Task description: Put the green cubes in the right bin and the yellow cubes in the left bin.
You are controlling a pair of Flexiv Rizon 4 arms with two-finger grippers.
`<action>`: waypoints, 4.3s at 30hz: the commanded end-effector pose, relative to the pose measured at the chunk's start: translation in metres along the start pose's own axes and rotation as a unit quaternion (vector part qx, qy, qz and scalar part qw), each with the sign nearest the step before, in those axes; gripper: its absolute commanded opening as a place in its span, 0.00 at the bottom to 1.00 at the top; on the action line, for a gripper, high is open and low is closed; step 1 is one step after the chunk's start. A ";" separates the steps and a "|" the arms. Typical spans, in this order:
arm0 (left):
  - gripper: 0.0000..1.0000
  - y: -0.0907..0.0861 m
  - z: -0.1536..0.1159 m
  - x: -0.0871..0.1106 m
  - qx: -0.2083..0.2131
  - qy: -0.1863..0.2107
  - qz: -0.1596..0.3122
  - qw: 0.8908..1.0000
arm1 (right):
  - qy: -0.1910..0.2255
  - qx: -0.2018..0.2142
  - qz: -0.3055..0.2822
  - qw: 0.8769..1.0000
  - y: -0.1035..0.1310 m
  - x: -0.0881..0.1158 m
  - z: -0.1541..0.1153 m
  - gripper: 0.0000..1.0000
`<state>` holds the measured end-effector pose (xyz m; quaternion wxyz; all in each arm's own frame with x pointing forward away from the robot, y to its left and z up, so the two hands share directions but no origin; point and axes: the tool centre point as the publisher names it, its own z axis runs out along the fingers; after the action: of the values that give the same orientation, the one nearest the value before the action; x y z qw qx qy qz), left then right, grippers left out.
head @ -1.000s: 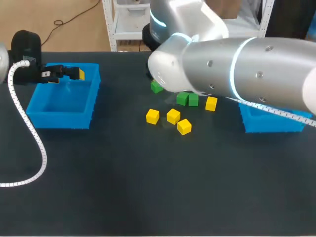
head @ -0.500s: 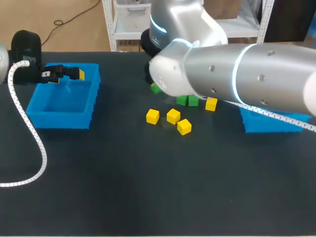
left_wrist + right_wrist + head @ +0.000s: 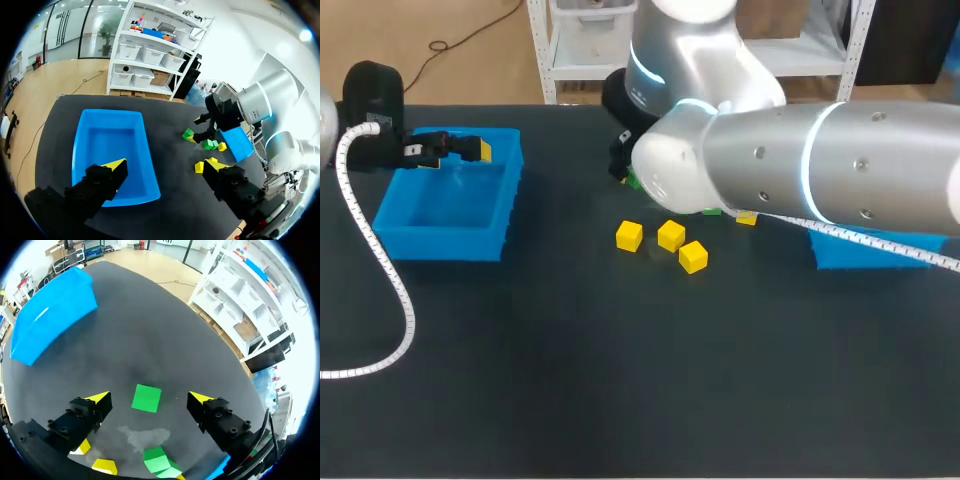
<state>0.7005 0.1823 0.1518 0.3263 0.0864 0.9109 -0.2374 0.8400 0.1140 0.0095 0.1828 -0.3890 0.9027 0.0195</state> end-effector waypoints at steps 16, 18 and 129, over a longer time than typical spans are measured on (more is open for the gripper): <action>1.00 0.002 0.000 0.001 0.005 -0.003 0.001 1.000 | 0.009 -0.006 -0.013 1.000 0.010 0.006 0.024 1.00; 1.00 0.002 0.000 0.001 0.005 -0.003 0.001 1.000 | 0.010 -0.003 -0.012 1.000 0.009 0.006 0.026 1.00; 1.00 0.002 0.000 0.001 0.005 -0.003 0.001 1.000 | 0.030 -0.014 -0.395 0.918 -0.043 0.137 -0.109 1.00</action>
<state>0.7005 0.1822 0.1518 0.3263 0.0864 0.9109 -0.2374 0.7398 -0.0364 0.0779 0.2409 -0.5790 0.7760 -0.0673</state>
